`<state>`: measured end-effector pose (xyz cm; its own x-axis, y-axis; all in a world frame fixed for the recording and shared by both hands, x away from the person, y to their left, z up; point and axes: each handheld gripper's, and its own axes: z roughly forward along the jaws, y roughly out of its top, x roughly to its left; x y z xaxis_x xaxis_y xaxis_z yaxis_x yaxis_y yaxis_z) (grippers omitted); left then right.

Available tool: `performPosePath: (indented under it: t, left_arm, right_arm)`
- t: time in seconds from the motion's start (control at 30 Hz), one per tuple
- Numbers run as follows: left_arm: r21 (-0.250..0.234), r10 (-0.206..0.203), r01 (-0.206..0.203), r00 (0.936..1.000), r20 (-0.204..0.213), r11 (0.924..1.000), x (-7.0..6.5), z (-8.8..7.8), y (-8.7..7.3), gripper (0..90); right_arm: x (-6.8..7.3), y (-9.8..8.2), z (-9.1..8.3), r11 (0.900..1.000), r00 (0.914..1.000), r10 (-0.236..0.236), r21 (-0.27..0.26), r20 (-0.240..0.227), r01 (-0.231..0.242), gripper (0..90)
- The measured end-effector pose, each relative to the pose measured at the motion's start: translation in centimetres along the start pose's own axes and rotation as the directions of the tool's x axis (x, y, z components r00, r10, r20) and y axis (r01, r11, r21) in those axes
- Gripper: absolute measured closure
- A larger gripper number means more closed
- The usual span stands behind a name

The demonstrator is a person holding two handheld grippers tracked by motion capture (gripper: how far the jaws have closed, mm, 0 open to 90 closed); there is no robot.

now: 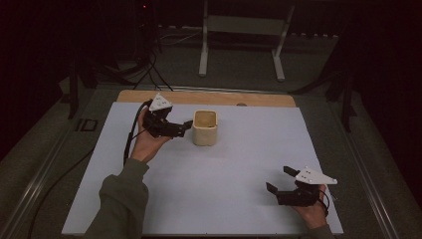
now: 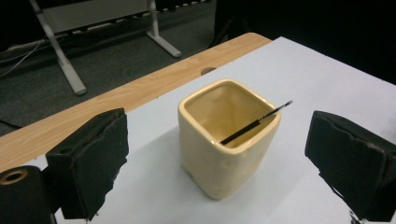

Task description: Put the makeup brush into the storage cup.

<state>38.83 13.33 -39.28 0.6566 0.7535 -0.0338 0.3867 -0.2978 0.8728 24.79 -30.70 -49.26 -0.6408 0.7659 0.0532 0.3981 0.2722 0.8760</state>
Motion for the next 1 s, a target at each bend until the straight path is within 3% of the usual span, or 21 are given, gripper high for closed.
performPosePath:
  t: [0.47, 0.8, 1.0]
  left_arm:
    - [-0.031, -0.018, 0.016, 0.9990, -0.040, 0.9994, 0.5, -2.6, -3.0, 7.4]
    - [-0.064, -0.058, 0.054, 0.9972, -0.048, 0.9965, 0.8, -4.5, -5.8, 7.4]
    - [-0.079, -0.058, 0.052, 0.9954, -0.077, 0.9955, 0.6, -5.7, -7.7, 7.3]
  right_arm:
    - [0.0, 0.1, 0.0, 1.000, 1.0000, 0.002, -0.003, -0.001, -0.002, 9.0]
    - [-0.1, 0.3, 0.2, 1.000, 1.0000, 0.005, -0.010, -0.004, -0.005, 9.0]
    - [-0.4, 0.4, 0.4, 1.000, 1.0000, 0.010, -0.014, -0.001, -0.010, 9.0]
